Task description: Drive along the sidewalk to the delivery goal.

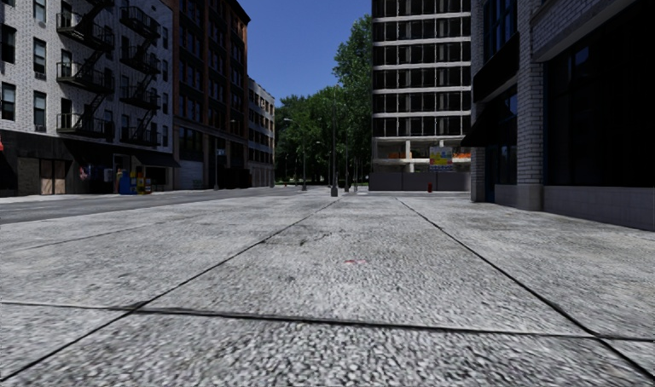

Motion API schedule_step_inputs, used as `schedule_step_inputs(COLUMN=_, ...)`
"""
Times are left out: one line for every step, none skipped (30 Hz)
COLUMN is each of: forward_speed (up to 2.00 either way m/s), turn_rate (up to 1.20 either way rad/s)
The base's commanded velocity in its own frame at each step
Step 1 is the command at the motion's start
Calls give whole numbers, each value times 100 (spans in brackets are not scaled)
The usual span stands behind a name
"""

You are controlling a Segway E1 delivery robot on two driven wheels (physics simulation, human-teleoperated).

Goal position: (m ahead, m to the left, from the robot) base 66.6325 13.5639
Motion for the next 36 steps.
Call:
schedule_step_inputs(forward_speed=200, turn_rate=0)
schedule_step_inputs(forward_speed=200, turn_rate=0)
schedule_step_inputs(forward_speed=200, turn_rate=0)
schedule_step_inputs(forward_speed=200, turn_rate=0)
schedule_step_inputs(forward_speed=200, turn_rate=0)
schedule_step_inputs(forward_speed=200, turn_rate=0)
schedule_step_inputs(forward_speed=200, turn_rate=0)
schedule_step_inputs(forward_speed=200, turn_rate=0)
schedule_step_inputs(forward_speed=200, turn_rate=0)
schedule_step_inputs(forward_speed=200, turn_rate=0)
schedule_step_inputs(forward_speed=200, turn_rate=0)
schedule_step_inputs(forward_speed=200, turn_rate=0)
schedule_step_inputs(forward_speed=200, turn_rate=0)
schedule_step_inputs(forward_speed=200, turn_rate=0)
schedule_step_inputs(forward_speed=200, turn_rate=0)
schedule_step_inputs(forward_speed=200, turn_rate=0)
schedule_step_inputs(forward_speed=200, turn_rate=0)
schedule_step_inputs(forward_speed=200, turn_rate=0)
schedule_step_inputs(forward_speed=200, turn_rate=0)
schedule_step_inputs(forward_speed=200, turn_rate=0)
schedule_step_inputs(forward_speed=200, turn_rate=0)
schedule_step_inputs(forward_speed=200, turn_rate=0)
schedule_step_inputs(forward_speed=200, turn_rate=0)
schedule_step_inputs(forward_speed=200, turn_rate=0)
schedule_step_inputs(forward_speed=200, turn_rate=0)
schedule_step_inputs(forward_speed=200, turn_rate=0)
schedule_step_inputs(forward_speed=200, turn_rate=0)
schedule_step_inputs(forward_speed=200, turn_rate=0)
schedule_step_inputs(forward_speed=200, turn_rate=0)
schedule_step_inputs(forward_speed=200, turn_rate=0)
schedule_step_inputs(forward_speed=200, turn_rate=0)
schedule_step_inputs(forward_speed=200, turn_rate=0)
schedule_step_inputs(forward_speed=200, turn_rate=0)
schedule_step_inputs(forward_speed=200, turn_rate=0)
schedule_step_inputs(forward_speed=200, turn_rate=0)
schedule_step_inputs(forward_speed=200, turn_rate=0)
